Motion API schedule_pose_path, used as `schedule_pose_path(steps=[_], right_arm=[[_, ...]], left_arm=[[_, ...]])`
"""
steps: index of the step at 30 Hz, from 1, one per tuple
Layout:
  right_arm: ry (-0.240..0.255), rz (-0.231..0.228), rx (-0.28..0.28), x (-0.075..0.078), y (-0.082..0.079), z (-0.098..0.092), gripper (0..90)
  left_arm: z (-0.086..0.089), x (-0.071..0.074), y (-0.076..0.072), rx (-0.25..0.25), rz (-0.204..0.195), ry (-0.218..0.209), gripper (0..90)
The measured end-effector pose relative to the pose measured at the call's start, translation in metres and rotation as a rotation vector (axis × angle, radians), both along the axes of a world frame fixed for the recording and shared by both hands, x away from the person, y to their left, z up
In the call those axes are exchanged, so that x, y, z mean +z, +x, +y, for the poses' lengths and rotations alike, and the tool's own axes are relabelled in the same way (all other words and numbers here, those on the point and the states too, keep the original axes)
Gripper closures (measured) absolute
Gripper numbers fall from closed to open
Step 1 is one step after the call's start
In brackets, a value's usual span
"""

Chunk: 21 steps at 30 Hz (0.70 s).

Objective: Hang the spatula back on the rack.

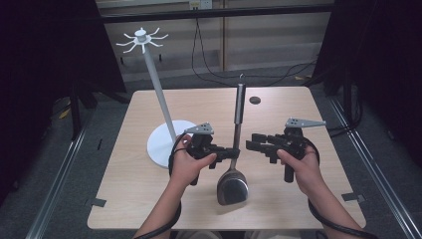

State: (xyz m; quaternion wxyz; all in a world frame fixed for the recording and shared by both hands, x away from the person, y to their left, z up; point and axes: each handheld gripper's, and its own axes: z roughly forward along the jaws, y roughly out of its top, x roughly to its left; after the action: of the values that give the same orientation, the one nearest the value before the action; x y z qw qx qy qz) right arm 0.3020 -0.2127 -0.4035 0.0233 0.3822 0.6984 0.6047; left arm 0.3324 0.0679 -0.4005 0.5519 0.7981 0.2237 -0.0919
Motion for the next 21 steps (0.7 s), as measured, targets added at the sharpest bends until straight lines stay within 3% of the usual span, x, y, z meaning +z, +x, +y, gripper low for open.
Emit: schedule_pose_path(steps=[1,2,5,6,11,21], right_arm=[[-0.034,0.003,-0.007,-0.005,-0.001,-0.001,39.2],[-0.034,0.003,-0.007,-0.005,-0.001,-0.001,39.2],[-0.107,-0.002,-0.012,-0.015,-0.005,-0.001,33.0],[-0.107,-0.002,-0.012,-0.015,-0.005,-0.001,33.0],[-0.204,-0.012,-0.046,-0.027,-0.008,-0.005,25.8],[-0.305,0.015,-0.088,-0.047,-0.012,-0.011,16.3]], left_arm=[[0.003,0.001,0.000,0.014,-0.006,-0.007,88.6],[0.003,0.001,0.000,0.014,-0.006,-0.007,88.6],[0.007,0.003,0.001,0.030,-0.020,-0.013,88.6],[0.008,0.003,0.001,0.038,-0.015,-0.021,88.6],[0.014,0.008,0.003,0.060,-0.028,-0.018,88.6],[0.025,0.016,0.007,0.105,-0.042,-0.013,88.6]])
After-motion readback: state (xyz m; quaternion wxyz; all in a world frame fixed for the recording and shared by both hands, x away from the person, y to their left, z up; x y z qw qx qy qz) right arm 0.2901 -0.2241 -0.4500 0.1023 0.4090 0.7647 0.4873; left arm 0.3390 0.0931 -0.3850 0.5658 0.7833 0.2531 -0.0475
